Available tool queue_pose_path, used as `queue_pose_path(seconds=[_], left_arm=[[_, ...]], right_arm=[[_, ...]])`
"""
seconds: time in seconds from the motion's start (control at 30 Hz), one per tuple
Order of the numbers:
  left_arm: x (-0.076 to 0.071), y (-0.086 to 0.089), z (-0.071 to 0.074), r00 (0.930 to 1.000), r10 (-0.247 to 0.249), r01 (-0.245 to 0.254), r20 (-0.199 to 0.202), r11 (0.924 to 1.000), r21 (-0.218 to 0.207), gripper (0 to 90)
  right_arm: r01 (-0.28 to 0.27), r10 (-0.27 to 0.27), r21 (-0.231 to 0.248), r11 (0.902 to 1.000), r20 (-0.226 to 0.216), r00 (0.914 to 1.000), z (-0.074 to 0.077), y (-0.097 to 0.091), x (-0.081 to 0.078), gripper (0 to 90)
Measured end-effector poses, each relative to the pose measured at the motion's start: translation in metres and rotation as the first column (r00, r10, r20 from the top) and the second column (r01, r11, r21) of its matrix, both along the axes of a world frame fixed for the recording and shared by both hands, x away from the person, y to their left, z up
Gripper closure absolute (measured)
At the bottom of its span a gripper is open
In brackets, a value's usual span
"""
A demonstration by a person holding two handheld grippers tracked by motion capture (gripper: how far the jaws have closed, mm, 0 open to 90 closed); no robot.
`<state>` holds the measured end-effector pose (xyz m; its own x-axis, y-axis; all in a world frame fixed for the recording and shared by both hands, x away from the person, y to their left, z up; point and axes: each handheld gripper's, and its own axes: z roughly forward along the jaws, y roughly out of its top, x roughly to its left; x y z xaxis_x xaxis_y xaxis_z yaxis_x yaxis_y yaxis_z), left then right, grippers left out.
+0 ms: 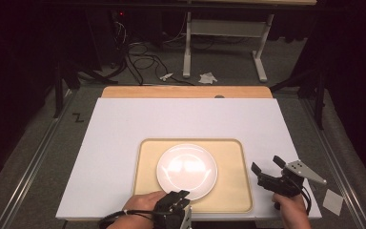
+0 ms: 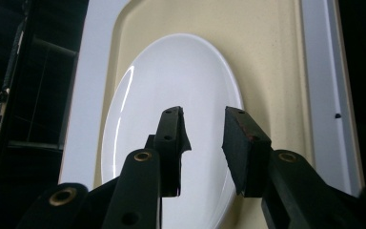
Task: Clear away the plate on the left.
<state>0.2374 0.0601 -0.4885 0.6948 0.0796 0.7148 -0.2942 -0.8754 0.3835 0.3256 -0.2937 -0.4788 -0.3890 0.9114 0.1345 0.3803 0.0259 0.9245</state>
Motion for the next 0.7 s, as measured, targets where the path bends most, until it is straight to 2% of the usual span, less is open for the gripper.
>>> queue_pose_path(seconds=[0.13,0.4,0.5,0.7], left_arm=[[0.000,0.001,-0.001,1.0000,0.006,-0.006,-0.004,1.0000,-0.002,65.5],[0.002,0.005,0.003,0.9994,0.032,-0.032,-0.017,0.9990,-0.032,59.1],[0.004,0.008,0.005,0.9984,0.042,-0.044,-0.037,0.9975,-0.056,58.3],[0.011,0.017,0.009,0.9959,0.084,-0.087,-0.034,0.9928,-0.082,56.2]], right_arm=[[0.003,-0.003,0.003,1.0000,-0.006,1.0000,0.000,0.001,0.000,8.3],[0.002,-0.002,-0.001,1.0000,0.000,1.0000,0.000,0.000,0.000,8.2],[0.000,0.000,-0.001,1.0000,0.000,1.0000,0.000,0.001,0.000,8.2],[0.003,-0.003,0.001,1.0000,-0.001,1.0000,0.000,0.000,0.000,8.2]])
